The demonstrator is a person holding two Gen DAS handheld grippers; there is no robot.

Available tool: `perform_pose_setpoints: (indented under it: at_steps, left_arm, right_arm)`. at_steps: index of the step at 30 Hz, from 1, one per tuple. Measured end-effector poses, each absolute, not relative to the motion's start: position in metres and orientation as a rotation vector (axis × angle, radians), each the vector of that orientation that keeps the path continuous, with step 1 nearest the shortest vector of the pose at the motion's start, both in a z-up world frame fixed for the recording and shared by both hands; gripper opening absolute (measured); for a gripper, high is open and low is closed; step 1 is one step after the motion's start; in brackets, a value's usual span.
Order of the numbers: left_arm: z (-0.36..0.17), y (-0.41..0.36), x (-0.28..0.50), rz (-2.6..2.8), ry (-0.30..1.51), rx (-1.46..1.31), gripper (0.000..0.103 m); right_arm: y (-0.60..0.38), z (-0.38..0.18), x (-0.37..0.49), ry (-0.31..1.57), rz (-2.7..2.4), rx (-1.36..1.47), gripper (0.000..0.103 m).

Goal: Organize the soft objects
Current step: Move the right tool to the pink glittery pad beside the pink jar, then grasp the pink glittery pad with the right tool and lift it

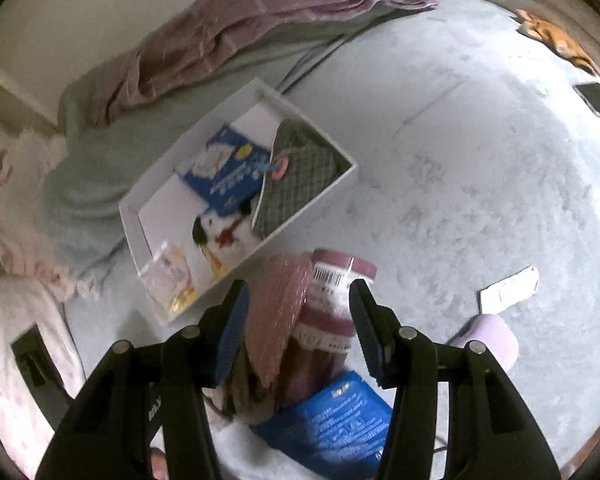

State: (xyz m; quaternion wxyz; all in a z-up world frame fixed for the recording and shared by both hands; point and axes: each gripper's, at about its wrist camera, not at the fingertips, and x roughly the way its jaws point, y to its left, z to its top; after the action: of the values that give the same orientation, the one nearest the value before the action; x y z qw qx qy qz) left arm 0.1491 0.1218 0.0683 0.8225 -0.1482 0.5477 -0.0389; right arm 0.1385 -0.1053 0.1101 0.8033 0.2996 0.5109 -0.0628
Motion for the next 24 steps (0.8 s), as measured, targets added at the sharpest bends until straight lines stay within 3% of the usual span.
perform_pose_setpoints:
  at_steps: [6, 11, 13, 24]
  left_arm:
    - [0.061, 0.12, 0.154, -0.084, 1.179, -0.317, 0.051]
    - [0.045, 0.116, 0.163, -0.106, 1.221, -0.34, 0.028]
    - [0.039, 0.114, 0.166, -0.152, 1.237, -0.371, 0.025]
    - [0.039, 0.108, 0.166, -0.185, 1.225, -0.368, 0.025]
  right_arm:
    - [-0.098, 0.09, 0.145, 1.192, -0.113, 0.59, 0.054]
    - [-0.078, 0.072, 0.148, 1.275, -0.059, 0.573, 0.054]
    - [-0.069, 0.071, 0.149, 1.289, -0.074, 0.507, 0.054]
    - [-0.071, 0.073, 0.15, 1.383, -0.046, 0.452, 0.054]
